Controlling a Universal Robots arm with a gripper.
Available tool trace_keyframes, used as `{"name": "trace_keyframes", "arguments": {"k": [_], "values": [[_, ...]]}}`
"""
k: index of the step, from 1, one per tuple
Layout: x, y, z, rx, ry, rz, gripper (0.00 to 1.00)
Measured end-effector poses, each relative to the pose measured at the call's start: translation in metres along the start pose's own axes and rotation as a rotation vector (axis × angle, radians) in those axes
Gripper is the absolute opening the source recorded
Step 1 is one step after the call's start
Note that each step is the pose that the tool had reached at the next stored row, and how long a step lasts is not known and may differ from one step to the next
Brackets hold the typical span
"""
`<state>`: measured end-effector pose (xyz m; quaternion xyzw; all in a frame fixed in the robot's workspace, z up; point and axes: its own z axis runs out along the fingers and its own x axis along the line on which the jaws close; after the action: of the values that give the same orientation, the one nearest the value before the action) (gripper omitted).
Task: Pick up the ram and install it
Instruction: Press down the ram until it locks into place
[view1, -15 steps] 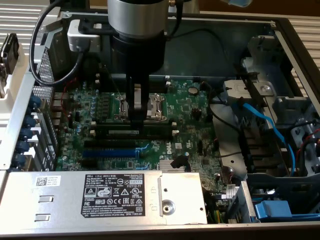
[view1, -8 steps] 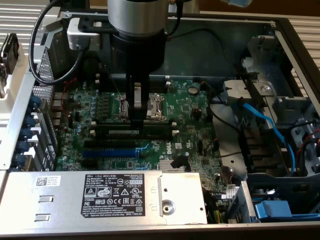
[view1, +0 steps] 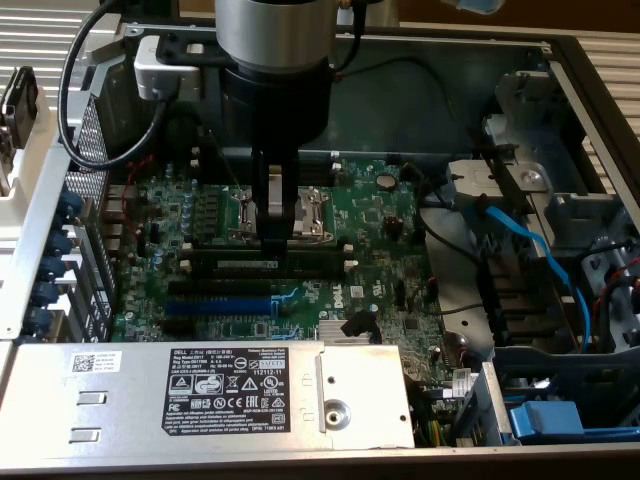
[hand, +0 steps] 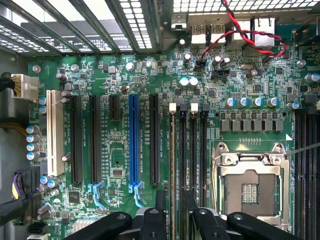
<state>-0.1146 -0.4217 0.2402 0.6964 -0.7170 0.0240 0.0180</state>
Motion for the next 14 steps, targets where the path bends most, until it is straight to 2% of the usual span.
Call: {"name": "trace_keyframes", "arguments": {"k": [2,4,14], "values": [[0.0,0.0,0.0,0.0,0.0,0.0,0.25],[0.0,0.0,0.0,0.0,0.0,0.0,0.12],[-0.0004,-0.0003,-0.0001,-0.0001,0.0001,0.0,0.1]]}}
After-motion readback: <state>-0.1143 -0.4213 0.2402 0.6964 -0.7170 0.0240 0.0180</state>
